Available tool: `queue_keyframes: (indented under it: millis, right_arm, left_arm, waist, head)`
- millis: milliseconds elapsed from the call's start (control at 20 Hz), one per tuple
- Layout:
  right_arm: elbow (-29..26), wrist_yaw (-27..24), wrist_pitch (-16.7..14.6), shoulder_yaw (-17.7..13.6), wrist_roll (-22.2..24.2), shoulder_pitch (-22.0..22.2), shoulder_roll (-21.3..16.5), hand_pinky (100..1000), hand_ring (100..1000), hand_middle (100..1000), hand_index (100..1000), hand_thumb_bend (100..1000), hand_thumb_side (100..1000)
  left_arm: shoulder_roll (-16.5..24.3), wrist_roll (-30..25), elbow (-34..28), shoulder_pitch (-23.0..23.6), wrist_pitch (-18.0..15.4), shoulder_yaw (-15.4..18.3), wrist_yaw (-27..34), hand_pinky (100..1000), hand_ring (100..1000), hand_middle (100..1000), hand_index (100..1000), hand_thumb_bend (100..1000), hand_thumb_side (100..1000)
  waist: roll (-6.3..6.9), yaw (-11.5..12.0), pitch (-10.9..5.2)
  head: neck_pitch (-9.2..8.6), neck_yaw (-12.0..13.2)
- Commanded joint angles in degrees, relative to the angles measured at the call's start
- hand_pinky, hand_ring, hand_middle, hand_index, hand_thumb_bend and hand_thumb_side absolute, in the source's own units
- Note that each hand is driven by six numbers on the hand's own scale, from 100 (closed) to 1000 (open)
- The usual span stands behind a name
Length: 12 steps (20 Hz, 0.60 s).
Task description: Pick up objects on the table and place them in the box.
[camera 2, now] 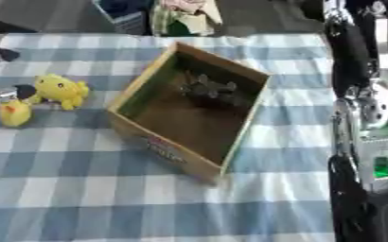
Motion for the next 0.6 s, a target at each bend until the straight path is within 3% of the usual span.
queue_keyframes:
  millis: [50, 600]
  right_arm:
    - [-0.68, 0.16, 0.04, -0.42, 0.00, -0.35, -1.33, 714, 623, 451, 763, 100, 543]
    - [-0.69, 0.08, 0.06, -0.56, -0.10, -0.37, -1.26, 714, 624, 450, 760, 100, 543]
  left_arm:
    - [2.71, -1.07, 0.04, 0.09, -0.50, 0.77, -1.56, 787, 910, 885, 1000, 566, 1000]
    - [3.10, 0.22, 3.99, 2.34, 0.24, 1.31, -5.68, 781, 906, 878, 1000, 582, 1000]
  waist:
    - [0.18, 0.24, -1.45]
    - [-0.15, 0.16, -1.36]
  head:
    - [-0.32, 0.13]
    - [-1.05, 0.18]
